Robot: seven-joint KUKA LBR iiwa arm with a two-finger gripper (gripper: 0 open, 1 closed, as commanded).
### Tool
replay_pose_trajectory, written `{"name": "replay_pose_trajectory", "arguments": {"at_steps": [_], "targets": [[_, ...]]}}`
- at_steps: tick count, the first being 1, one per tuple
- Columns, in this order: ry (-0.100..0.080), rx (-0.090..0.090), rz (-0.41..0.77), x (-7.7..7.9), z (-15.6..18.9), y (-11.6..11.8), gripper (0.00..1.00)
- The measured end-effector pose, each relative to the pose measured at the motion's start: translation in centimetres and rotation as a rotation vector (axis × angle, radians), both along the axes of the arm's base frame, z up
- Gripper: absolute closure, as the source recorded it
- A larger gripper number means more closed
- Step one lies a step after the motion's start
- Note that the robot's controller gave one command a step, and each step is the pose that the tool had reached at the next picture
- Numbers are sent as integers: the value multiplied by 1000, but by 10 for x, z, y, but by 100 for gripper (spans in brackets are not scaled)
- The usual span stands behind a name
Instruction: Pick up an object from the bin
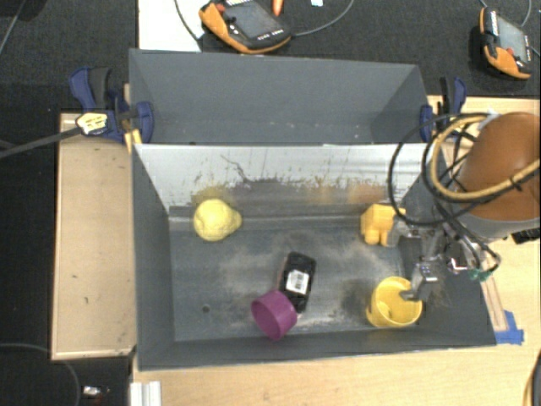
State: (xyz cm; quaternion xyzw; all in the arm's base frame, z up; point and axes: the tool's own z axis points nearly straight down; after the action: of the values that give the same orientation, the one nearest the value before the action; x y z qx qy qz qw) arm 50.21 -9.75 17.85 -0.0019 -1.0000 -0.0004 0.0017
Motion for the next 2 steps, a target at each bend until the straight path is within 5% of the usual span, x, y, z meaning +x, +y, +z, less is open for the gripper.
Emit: {"name": "replay_pose_trajectory", "arguments": {"at_steps": [1,2], "targets": [[-7,-1,6,2,3,0,0],[-9,-2,320,-21,-93,-18,0]]}}
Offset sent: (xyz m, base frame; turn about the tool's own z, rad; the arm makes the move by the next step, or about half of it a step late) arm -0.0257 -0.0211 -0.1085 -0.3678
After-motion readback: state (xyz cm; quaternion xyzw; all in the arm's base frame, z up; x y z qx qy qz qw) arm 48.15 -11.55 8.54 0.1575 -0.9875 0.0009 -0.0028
